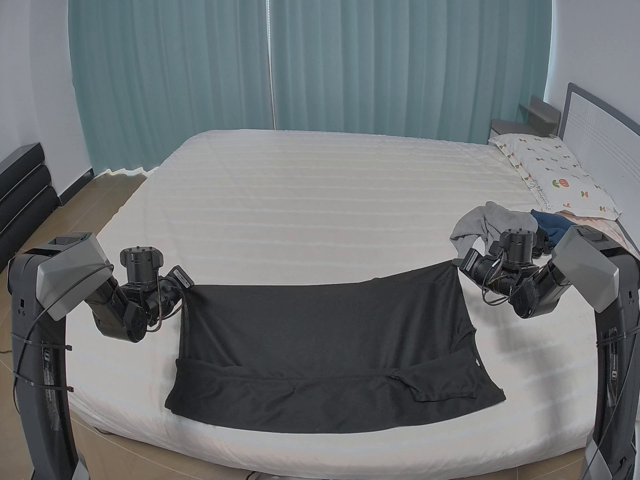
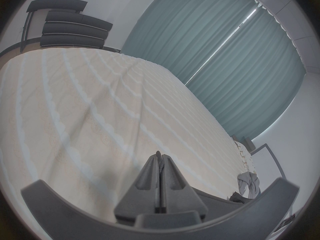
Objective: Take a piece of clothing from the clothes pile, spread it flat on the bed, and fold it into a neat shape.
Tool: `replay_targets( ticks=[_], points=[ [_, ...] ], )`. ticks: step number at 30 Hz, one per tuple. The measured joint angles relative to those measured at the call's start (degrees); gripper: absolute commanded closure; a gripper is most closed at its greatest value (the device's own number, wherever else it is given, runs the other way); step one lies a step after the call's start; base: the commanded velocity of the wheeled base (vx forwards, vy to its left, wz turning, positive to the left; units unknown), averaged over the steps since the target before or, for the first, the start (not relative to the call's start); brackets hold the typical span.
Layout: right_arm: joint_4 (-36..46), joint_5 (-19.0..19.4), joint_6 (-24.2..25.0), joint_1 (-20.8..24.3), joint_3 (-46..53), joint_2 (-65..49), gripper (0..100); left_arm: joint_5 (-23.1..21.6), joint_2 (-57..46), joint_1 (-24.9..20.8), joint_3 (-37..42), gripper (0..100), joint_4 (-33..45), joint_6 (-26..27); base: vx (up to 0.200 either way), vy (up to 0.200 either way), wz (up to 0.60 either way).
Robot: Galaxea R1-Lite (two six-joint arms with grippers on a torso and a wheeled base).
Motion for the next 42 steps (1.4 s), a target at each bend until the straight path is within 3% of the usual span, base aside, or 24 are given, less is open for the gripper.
replay_targets(
  ticks=[8, 16, 22, 35, 42],
  points=[
    [-0.2, 3.5, 0.0, -0.5, 5.6, -2.8, 100, -0.1, -0.8, 0.0, 2.8, 100, -1.0, 3.7, 0.0, 0.0, 0.0],
    [-0.1, 8.5, -1.5, -1.9, 13.6, -7.2, 100, -0.7, -2.2, 0.0, 8.8, 100, -7.4, 11.7, 0.0, 0.0, 0.0],
    [0.0, 10.2, -9.4, -2.7, 19.9, -8.9, 100, -1.7, -2.8, 0.2, 12.7, 100, -8.8, 16.7, 0.0, 0.0, 0.0],
    [-0.2, 12.2, -27.4, -4.4, 32.5, -11.6, 100, -9.0, -5.7, 1.3, 22.8, 100, -9.1, 31.6, 0.0, 0.0, 0.0],
    [-1.1, 12.3, -33.0, -5.2, 36.6, -11.7, 100, -9.7, -6.0, 1.5, 26.3, 100, -8.8, 37.4, 0.0, 0.0, 0.0]
  ],
)
